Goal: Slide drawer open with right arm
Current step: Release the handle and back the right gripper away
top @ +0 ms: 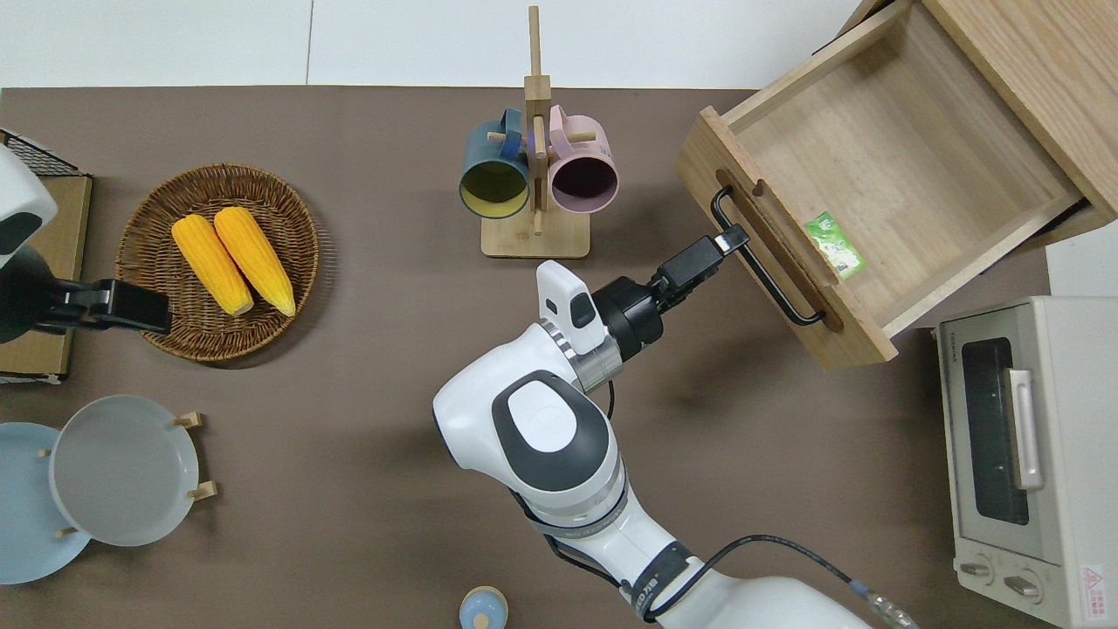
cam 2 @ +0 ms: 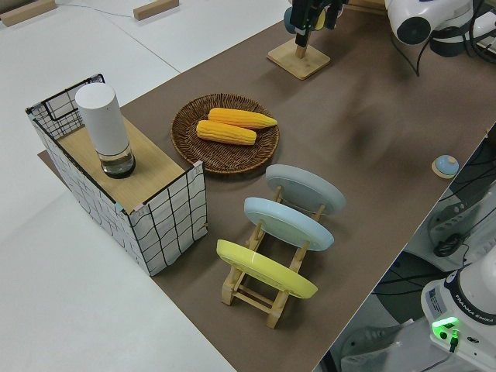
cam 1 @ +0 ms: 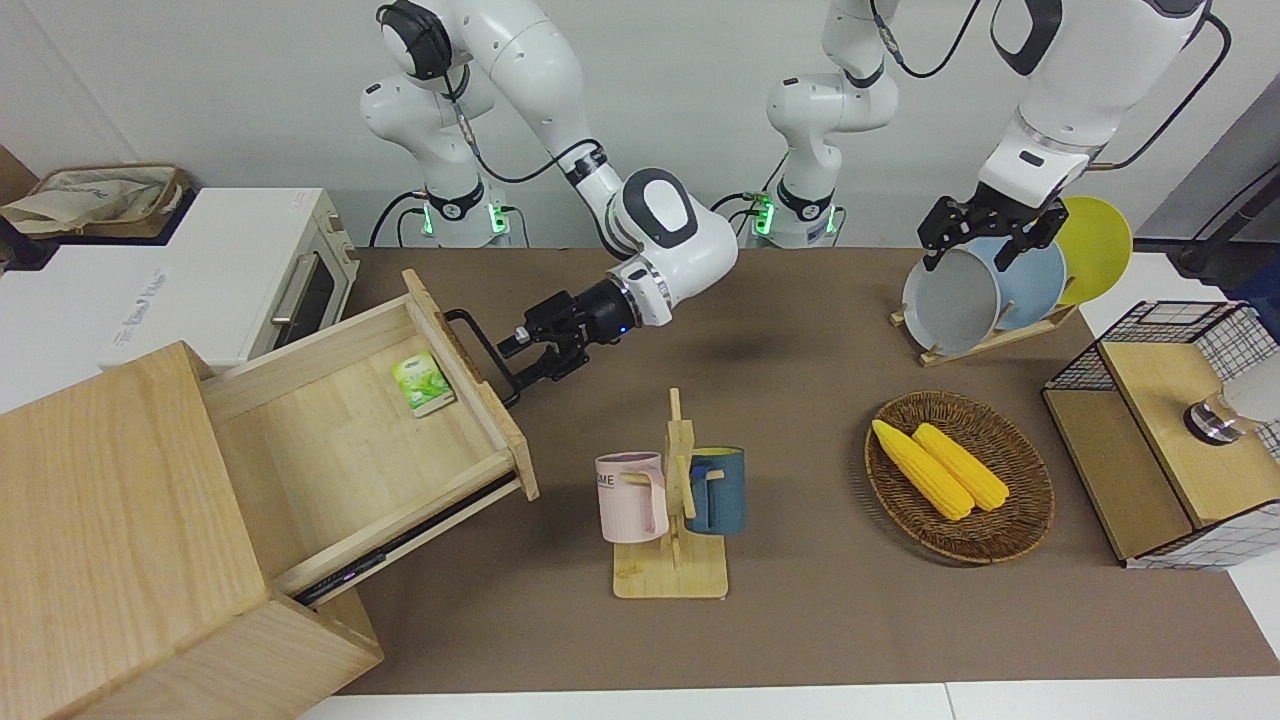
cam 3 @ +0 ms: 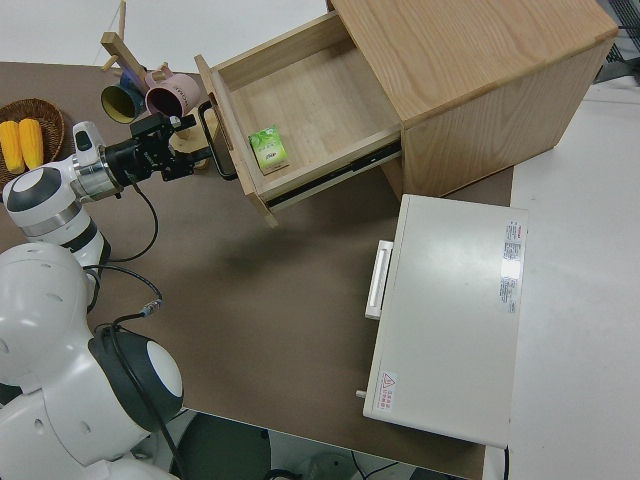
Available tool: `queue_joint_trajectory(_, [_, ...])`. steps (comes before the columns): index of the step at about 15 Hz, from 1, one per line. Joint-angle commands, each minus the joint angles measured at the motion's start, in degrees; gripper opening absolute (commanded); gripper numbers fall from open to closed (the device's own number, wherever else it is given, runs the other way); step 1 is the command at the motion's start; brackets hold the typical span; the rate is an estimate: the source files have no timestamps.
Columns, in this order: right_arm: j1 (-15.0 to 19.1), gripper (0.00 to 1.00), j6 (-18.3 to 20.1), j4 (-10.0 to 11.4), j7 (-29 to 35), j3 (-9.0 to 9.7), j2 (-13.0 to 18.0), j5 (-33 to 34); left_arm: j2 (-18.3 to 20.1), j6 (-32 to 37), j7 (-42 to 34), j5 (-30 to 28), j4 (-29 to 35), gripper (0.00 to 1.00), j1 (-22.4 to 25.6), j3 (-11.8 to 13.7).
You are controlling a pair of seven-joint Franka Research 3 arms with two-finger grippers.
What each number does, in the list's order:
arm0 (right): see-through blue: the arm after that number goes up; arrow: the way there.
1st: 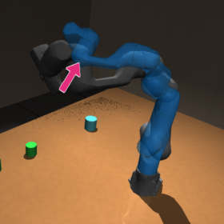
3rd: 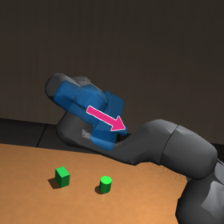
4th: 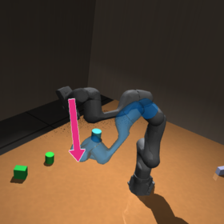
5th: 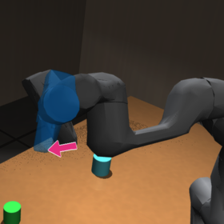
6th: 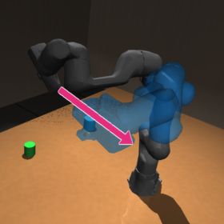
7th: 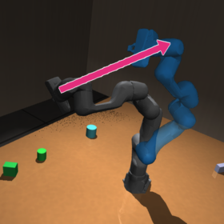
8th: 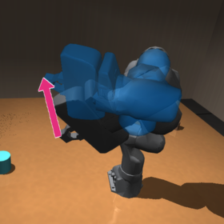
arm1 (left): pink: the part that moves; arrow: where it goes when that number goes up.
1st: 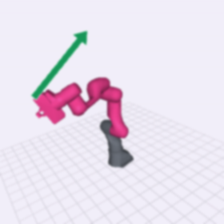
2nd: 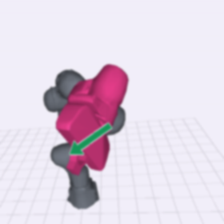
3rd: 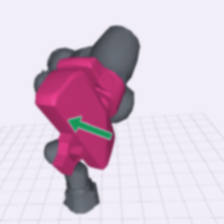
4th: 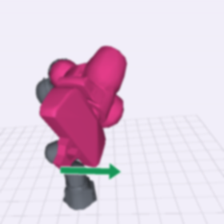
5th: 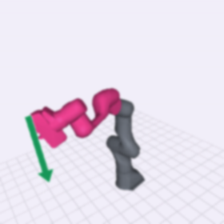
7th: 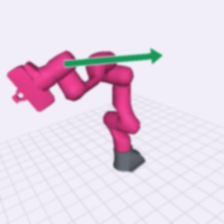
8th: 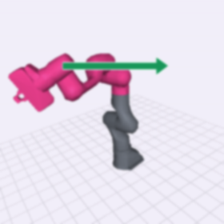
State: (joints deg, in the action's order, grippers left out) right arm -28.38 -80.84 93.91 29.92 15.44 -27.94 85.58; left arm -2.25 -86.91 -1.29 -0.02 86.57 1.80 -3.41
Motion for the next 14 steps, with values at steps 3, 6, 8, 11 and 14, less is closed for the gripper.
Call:
queue_joint_trajectory(3, [-1.7, 0.983, -0.6, -5.3, 0.5, 0.03, -0.8, -8.1, -0.7, 1.1, -0.6, 1.0, -1.5, 0.99, 0.2, -0.4])
queue_joint_trajectory(6, [-1.5, 0.983, -1.2, -9.1, 0.5, 0.3, -0.6, -13.2, -0.7, 1.1, -0.6, 1.0, -1.4, 0.99, 0.2, -0.4])
queue_joint_trajectory(8, [-1.4, 0.983, -2.0, -11.9, 0.5, 0.3, -0.4, -17.7, -0.7, 1.1, -0.6, 1.0, -1.5, 0.99, 0.2, -0.4])
queue_joint_trajectory(11, [-0.6, 0.983, -3.7, -15.1, -0.3, 0.3, 0.8, -23.9, -0.7, 1.1, -0.6, 1.0, -1.4, 0.99, 0.2, -0.4])
queue_joint_trajectory(14, [1.3, 0.983, -5.3, -17.1, -0.9, 0.3, 3.1, -30.2, -0.7, 1.1, -0.6, 1.0, -1.5, 0.99, 0.2, -0.4])
